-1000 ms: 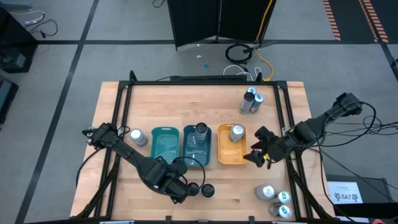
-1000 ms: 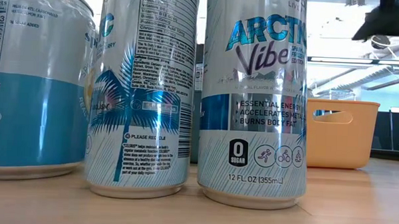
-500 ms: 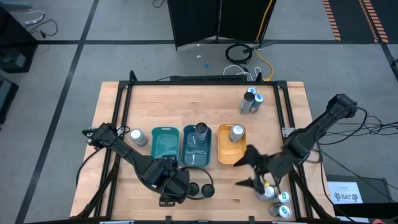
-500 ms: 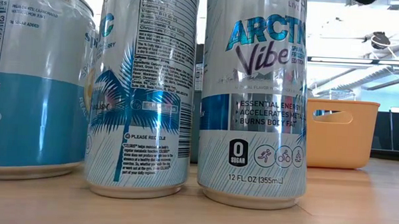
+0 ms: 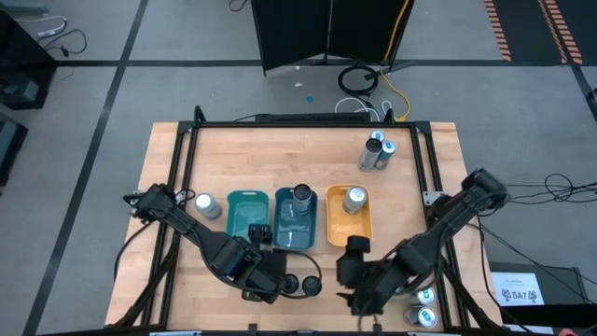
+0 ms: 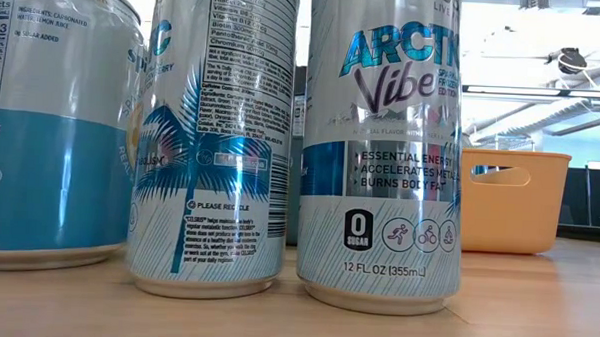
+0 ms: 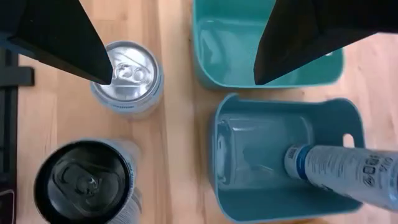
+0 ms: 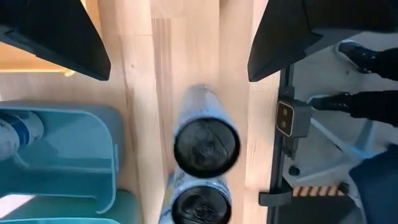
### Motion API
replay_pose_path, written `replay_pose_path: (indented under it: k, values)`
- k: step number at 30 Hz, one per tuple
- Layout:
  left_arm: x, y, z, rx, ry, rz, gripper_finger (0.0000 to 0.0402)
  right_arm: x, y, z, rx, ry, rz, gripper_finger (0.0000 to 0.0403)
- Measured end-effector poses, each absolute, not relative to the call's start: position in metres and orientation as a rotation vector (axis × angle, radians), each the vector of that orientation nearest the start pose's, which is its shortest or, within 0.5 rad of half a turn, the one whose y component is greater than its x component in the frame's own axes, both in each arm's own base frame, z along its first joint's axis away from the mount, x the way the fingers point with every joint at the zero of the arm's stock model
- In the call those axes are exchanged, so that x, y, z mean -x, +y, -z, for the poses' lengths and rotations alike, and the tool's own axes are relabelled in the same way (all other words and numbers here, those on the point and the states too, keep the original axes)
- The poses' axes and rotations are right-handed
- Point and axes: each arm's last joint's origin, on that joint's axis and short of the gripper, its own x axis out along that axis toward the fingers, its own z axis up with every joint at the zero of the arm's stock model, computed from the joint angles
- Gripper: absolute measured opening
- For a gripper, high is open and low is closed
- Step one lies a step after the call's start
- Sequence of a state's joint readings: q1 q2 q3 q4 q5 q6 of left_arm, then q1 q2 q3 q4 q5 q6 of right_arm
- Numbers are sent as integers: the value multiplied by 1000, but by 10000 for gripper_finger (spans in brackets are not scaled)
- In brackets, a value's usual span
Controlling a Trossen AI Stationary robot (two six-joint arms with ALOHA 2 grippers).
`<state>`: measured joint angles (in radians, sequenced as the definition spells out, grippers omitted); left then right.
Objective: Sort soda cans
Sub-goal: Put the right black soda can into the blue bin
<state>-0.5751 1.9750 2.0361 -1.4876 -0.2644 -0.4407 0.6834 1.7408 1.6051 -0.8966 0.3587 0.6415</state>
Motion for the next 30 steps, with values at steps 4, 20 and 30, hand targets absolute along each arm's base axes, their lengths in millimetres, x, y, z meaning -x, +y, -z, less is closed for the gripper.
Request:
replay_pose_path:
  k: [4,20,30]
  values:
    - [-317,-199,-332,-238,1302,-6,400,-309,230,-316,-77,976,12,373]
    - [-253,-179,-334,-187,1094,-10,400,-364,224,-295,-257,1146,25,373]
    - [-224,-158,-306,8,946,65,400,-369,226,-289,-222,1141,12,373]
